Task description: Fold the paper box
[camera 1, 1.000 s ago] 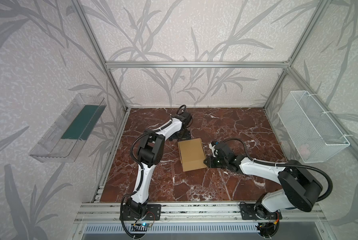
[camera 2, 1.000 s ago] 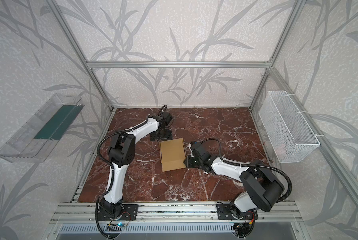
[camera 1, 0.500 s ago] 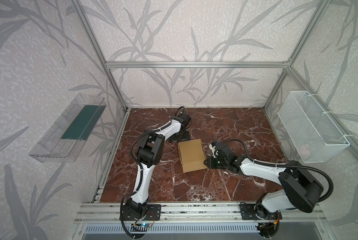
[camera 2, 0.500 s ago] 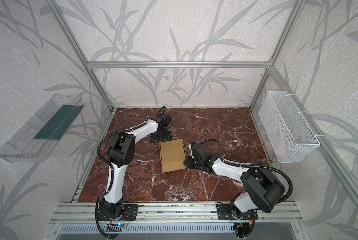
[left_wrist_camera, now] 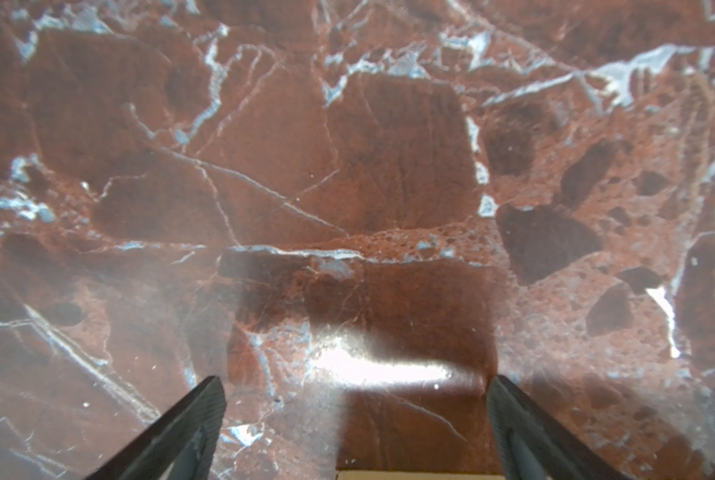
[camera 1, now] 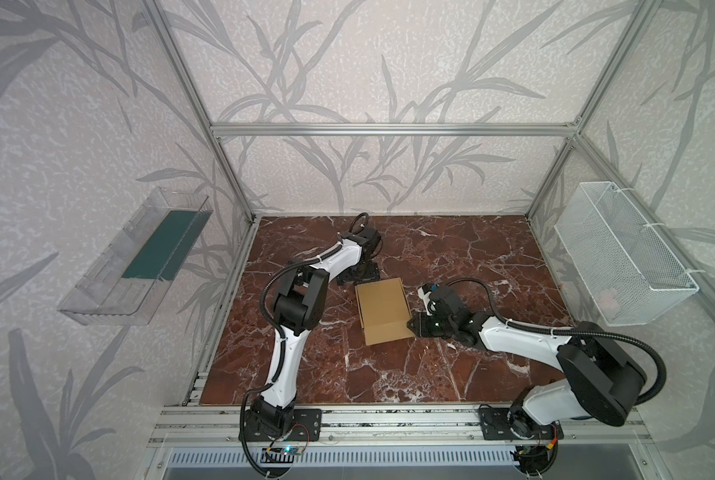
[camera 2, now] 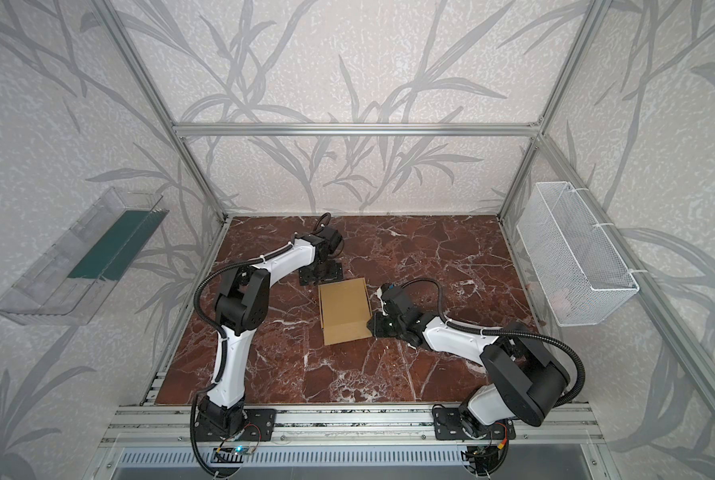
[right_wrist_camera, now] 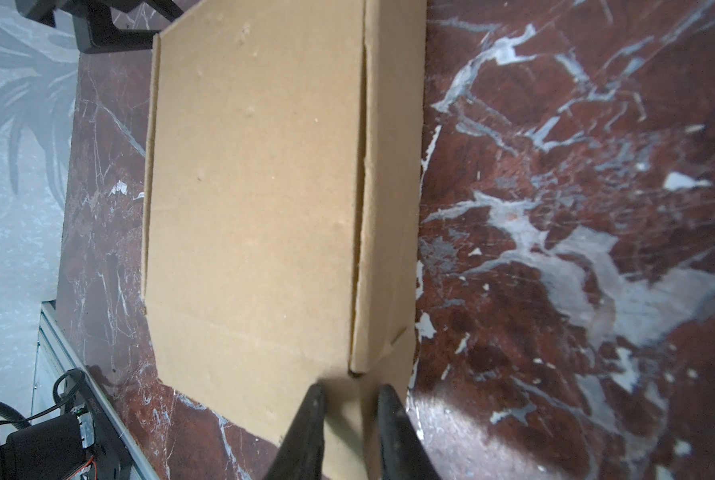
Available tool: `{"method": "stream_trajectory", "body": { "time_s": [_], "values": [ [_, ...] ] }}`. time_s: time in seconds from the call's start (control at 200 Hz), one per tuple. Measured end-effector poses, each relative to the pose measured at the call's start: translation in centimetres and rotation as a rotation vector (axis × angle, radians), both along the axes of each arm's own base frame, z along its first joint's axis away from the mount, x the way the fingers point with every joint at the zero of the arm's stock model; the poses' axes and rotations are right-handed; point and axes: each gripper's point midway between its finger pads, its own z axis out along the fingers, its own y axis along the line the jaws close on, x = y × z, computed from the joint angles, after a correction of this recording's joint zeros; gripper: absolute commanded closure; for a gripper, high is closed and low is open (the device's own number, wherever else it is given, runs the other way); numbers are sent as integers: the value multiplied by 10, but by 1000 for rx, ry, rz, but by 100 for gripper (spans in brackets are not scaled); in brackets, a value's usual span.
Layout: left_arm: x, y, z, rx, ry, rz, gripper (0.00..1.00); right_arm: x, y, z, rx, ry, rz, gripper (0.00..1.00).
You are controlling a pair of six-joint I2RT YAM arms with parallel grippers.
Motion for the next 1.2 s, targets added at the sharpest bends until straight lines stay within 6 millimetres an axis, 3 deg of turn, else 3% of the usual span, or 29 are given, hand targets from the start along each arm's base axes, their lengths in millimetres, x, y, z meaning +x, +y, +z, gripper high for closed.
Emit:
{"method": "stream_trajectory", "body": {
  "time_s": [1.2],
  "values": [
    [1, -2, -1, -13, -2, -1, 1, 4, -1, -5, -11, -48, 14, 79]
  ]
}}
